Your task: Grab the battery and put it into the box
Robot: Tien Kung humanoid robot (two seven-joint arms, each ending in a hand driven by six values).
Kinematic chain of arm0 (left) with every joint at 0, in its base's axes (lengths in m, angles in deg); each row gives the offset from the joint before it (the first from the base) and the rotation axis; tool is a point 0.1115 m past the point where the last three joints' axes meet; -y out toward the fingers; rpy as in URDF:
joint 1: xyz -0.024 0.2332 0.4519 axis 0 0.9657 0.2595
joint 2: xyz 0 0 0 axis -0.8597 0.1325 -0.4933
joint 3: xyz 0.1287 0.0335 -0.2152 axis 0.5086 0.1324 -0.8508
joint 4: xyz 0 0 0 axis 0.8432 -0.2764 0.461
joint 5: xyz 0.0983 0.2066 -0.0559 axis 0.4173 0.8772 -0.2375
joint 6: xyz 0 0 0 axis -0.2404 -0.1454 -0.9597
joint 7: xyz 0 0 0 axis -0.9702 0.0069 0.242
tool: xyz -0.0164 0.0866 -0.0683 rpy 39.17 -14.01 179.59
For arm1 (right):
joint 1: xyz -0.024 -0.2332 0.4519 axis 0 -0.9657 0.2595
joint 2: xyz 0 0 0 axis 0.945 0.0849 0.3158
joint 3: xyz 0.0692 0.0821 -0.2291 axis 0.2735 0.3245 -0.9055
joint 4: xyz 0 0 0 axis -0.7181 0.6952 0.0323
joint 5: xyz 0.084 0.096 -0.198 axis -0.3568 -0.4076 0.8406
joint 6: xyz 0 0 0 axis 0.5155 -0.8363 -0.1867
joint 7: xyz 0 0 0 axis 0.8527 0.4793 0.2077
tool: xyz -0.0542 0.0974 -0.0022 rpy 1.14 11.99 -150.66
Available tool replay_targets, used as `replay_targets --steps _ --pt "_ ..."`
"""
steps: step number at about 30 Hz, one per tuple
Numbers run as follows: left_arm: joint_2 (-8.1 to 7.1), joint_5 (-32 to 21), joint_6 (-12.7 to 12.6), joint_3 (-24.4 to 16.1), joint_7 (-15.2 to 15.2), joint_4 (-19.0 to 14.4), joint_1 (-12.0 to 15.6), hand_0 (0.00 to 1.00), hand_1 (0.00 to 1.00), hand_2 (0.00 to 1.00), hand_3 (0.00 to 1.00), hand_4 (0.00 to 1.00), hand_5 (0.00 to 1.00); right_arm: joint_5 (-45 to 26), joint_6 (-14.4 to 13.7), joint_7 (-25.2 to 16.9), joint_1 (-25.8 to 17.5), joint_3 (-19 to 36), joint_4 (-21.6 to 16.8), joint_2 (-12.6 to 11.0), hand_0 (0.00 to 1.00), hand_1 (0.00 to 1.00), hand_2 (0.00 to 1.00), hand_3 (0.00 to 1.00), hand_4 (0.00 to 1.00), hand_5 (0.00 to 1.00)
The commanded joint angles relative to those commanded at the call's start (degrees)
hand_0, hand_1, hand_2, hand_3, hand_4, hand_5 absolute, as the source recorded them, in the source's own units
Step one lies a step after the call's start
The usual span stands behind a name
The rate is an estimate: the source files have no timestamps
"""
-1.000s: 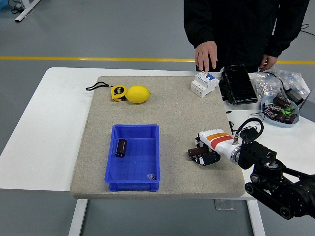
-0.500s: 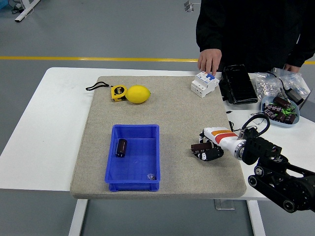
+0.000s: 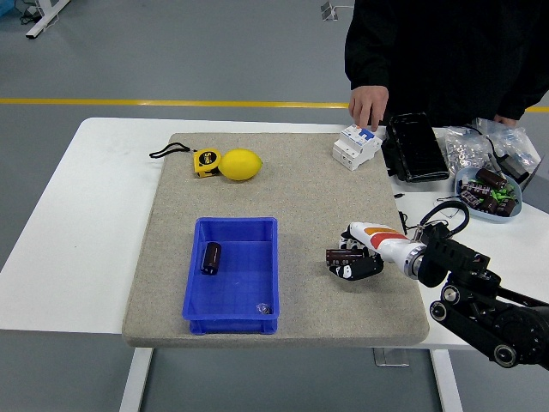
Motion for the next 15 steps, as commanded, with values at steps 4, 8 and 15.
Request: replay_targets --steps 4,8,15 --pt "-0.11 0.14 0.02 -0.10 0.01 0.00 0.19 0.754 0.707 0.733 0.624 0.696 0.607 0.28 0.28 0.36 0.64 0.68 -1.64 0.17 0.002 0.126 0.238 0.327 0.761 0.282" --pt "-0.32 0.96 0.00 -0.76 0.08 0.00 0.50 0.754 0.707 0.731 0.623 0.696 0.606 0.50 0.61 0.73 2.12 1.08 -2.95 0.90 0.002 0.124 0.238 0.324 0.760 0.280" --pt "-0.67 1.56 -0.01 -1.25 0.14 0.00 0.68 0.754 0.705 0.730 0.623 0.696 0.606 0.90 1.12 1.33 4.81 0.14 -4.25 1.49 0.002 0.124 0.237 0.325 0.759 0.280"
